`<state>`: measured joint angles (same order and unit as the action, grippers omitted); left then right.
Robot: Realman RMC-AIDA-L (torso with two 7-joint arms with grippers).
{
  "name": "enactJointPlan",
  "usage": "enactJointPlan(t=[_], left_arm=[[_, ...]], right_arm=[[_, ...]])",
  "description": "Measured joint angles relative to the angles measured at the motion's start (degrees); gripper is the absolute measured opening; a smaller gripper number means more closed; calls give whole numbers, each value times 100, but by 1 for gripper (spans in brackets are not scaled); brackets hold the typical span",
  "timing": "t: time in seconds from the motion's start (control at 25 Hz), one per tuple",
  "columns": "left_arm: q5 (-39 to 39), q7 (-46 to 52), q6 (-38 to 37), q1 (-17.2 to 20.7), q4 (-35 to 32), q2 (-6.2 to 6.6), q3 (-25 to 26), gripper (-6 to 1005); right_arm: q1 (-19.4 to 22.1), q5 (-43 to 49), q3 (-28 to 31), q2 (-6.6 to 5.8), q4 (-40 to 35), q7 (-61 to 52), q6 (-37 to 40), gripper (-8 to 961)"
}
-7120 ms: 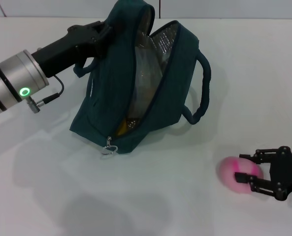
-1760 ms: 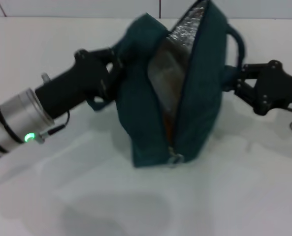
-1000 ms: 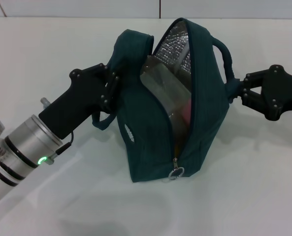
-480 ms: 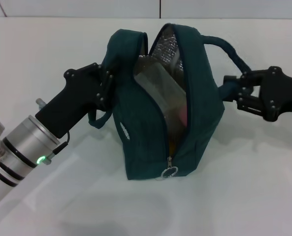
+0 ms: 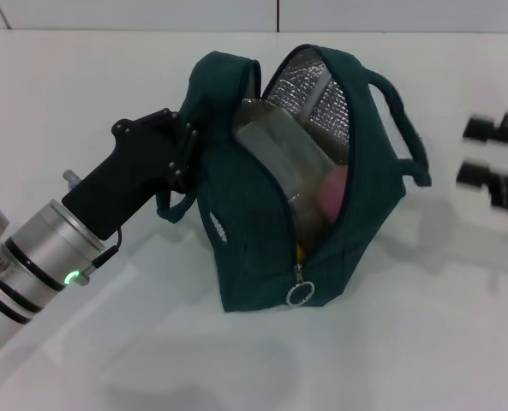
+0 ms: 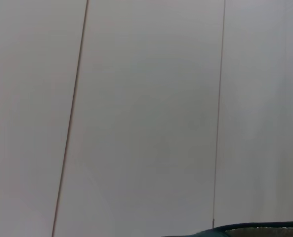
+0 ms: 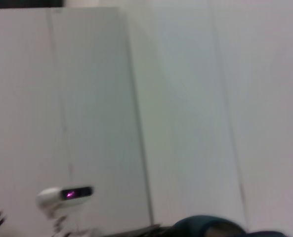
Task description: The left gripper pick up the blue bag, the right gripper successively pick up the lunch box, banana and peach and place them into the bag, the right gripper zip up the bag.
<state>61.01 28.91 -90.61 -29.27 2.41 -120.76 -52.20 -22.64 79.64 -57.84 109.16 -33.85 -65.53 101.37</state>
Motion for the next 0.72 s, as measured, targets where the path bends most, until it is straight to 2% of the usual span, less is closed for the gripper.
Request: enactJointPlan(t=[0.12,0.2,0.32,0.44,0.52,0.72], left_arm=[[15,0,-2,1,1,0,-1,39],[20,0,-7,-17,15,0,-2,38],[35,0,-17,-68,59,0,-15,37],[42,0,-42,-76,80,0,-23,37],[72,0,-49,-77,93,0,-26,38],[112,3,-110,-60,111,0,-27,38]], right_arm=[[6,652,-21,4,-176,61,226,527],[-82,1237,-94,68,-236,52,291,524],[-318,2032,-255,263,-223,35,216,519],[-499,2604,-299,548,-179,30,-44,515],[-552,2754,-382,650,-169,23,-295,512],[-744,2186,-964,682,167,16,-836,513]])
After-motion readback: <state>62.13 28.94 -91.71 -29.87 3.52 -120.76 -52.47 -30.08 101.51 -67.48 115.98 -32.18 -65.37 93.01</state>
